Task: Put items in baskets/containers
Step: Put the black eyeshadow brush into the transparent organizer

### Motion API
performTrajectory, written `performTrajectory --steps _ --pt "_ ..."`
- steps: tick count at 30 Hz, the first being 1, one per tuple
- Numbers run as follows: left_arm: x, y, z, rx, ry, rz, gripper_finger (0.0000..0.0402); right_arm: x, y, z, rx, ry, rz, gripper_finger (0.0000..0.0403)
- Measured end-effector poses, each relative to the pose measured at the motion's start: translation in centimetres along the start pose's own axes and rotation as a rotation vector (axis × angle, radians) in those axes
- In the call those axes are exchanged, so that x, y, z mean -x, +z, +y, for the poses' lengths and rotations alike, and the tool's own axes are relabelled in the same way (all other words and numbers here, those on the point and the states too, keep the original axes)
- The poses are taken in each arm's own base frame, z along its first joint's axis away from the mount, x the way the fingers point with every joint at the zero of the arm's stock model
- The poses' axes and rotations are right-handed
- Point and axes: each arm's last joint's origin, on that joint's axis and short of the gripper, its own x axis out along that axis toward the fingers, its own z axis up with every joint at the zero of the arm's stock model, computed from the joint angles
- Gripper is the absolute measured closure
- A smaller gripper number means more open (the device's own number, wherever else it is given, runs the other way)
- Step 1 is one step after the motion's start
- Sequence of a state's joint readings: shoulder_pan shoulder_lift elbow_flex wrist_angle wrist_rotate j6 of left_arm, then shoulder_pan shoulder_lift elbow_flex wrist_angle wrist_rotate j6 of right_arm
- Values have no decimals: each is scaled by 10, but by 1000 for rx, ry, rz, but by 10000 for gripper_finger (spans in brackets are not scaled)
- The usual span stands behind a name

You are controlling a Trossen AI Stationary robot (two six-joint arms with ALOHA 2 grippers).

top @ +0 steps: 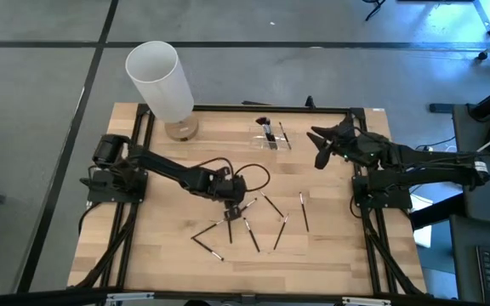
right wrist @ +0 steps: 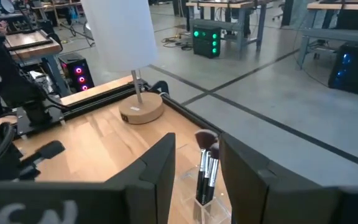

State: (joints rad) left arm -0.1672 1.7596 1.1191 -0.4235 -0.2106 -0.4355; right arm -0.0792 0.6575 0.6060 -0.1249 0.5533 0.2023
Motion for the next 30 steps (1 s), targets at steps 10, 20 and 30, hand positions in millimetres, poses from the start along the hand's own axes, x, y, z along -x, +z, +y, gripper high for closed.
performTrajectory --steps 10,20,30 --pt "-9 5 -10 100 15 -109 313 0 2 0 -12 0 -21 279" --pt "-29 8 -14 90 -28 -155 313 0 3 0 -9 1 -25 279" --pt "-38 5 -23 45 -56 -162 313 0 3 0 -11 1 -25 279"
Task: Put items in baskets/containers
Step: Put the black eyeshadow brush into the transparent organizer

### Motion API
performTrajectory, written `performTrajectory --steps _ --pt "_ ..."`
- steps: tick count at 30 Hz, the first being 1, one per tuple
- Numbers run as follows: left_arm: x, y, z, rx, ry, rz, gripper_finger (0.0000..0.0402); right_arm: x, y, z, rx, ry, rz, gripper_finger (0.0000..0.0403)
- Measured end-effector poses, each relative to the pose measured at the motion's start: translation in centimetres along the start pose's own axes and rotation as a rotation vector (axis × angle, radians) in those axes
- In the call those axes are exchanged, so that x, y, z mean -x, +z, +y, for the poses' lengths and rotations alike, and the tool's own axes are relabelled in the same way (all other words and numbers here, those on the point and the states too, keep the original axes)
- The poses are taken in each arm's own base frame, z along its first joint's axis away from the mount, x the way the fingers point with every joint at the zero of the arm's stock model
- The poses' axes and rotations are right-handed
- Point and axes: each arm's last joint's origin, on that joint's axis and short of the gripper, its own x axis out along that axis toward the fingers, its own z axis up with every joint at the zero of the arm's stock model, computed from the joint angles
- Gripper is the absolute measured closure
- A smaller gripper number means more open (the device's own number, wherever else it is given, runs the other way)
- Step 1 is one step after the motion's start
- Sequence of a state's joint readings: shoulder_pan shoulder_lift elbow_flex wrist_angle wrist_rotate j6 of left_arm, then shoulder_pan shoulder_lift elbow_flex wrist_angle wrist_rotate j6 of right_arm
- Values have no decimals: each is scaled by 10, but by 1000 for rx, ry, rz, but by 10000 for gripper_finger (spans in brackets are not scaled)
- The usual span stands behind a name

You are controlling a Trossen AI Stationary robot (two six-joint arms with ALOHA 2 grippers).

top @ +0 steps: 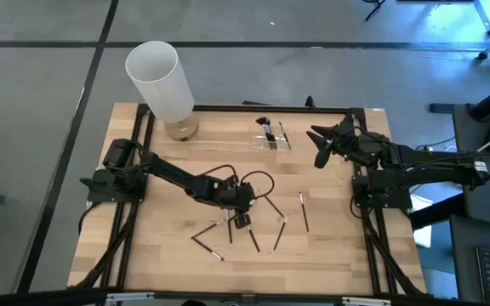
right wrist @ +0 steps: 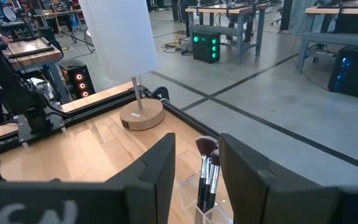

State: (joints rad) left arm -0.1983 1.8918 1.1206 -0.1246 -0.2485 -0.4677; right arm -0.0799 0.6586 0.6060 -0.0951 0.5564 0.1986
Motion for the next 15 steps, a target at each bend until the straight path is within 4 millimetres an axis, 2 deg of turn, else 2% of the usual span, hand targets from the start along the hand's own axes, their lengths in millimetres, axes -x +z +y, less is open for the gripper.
performTrajectory --steps 4,15 --pt "-14 -6 3 4 20 38 313 0 0 0 -3 1 0 279" --pt "-32 -10 5 10 33 95 282 0 0 0 -3 7 2 279"
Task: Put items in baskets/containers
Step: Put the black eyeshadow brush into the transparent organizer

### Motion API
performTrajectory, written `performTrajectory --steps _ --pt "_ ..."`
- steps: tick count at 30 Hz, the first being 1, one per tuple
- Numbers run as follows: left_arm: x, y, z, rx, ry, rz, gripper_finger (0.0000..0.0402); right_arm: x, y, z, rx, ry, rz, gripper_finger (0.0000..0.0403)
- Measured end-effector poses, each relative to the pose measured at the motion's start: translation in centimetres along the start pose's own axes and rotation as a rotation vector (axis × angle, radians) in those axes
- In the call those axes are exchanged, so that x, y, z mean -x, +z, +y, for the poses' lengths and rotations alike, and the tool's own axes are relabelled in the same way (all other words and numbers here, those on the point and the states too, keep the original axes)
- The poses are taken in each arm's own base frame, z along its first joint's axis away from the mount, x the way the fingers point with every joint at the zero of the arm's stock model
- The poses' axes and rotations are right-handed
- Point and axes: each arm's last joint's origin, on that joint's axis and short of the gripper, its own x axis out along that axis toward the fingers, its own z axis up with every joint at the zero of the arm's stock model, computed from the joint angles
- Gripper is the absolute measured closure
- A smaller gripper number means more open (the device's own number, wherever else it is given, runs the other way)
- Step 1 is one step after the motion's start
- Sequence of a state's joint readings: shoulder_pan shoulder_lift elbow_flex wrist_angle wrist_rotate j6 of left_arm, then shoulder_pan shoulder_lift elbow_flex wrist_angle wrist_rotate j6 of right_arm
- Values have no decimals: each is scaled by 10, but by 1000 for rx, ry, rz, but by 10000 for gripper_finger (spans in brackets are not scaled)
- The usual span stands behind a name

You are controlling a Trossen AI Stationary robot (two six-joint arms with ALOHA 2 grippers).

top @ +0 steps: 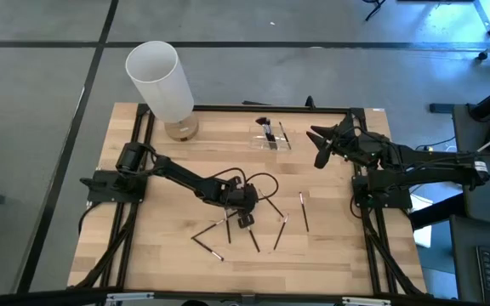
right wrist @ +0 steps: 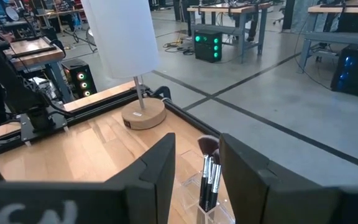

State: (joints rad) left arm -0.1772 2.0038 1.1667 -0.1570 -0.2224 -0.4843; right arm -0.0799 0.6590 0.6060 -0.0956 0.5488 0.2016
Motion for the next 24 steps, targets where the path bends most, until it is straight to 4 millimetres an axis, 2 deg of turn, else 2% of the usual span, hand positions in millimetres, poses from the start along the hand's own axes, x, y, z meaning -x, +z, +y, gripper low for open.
performTrajectory --steps 4,10,13,18,24 --pt "-2 -1 4 9 -2 31 297 0 0 0 0 0 0 279" --pt "-3 -3 8 17 22 52 366 0 0 0 -3 0 0 279" --pt "0 0 7 8 42 25 386 0 0 0 -3 0 0 279" --pt "10 4 12 -15 105 -18 381 0 0 0 -1 0 0 279" --pt "34 37 26 19 206 -240 373 0 1 0 -10 2 -10 279"
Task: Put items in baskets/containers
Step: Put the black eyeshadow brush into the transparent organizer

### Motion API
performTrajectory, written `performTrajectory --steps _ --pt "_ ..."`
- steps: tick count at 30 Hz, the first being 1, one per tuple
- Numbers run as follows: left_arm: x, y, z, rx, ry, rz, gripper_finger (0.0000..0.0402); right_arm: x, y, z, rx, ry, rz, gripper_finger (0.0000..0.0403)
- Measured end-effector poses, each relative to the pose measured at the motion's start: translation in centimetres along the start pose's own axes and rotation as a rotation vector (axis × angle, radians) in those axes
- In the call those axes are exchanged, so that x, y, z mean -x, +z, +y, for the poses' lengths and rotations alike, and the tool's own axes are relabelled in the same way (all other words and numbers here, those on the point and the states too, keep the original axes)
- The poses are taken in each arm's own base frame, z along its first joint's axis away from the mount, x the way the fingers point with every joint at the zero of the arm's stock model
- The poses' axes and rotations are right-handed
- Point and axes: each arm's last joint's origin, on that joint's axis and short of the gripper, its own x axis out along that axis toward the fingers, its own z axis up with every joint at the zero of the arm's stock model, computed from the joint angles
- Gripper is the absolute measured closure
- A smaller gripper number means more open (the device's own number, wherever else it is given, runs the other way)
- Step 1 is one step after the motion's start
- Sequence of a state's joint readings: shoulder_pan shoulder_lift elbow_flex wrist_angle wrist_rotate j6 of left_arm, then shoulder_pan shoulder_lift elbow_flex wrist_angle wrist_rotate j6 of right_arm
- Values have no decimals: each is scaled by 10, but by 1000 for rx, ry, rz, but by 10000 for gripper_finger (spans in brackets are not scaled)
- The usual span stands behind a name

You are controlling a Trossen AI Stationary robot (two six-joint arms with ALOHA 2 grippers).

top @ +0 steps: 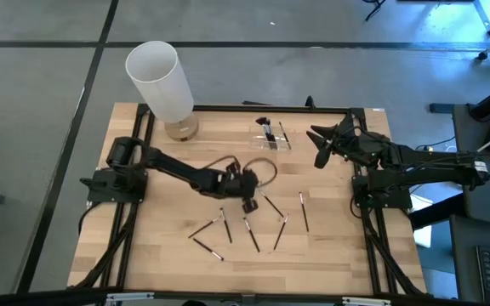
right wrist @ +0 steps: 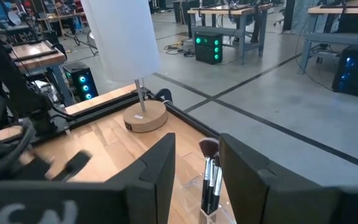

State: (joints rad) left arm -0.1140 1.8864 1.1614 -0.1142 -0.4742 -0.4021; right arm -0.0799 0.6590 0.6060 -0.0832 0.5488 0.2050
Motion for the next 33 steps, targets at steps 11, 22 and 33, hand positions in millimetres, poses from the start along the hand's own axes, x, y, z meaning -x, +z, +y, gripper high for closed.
performTrajectory --steps 11,22,33 --pt "-13 89 61 210 -35 -721 374 0 1 0 -6 2 -9 279" --pt "-88 87 121 465 -91 -1075 376 0 -4 -1 -18 -7 41 279" --pt "-129 95 99 373 -85 -1086 377 0 -8 -2 -7 -16 79 279"
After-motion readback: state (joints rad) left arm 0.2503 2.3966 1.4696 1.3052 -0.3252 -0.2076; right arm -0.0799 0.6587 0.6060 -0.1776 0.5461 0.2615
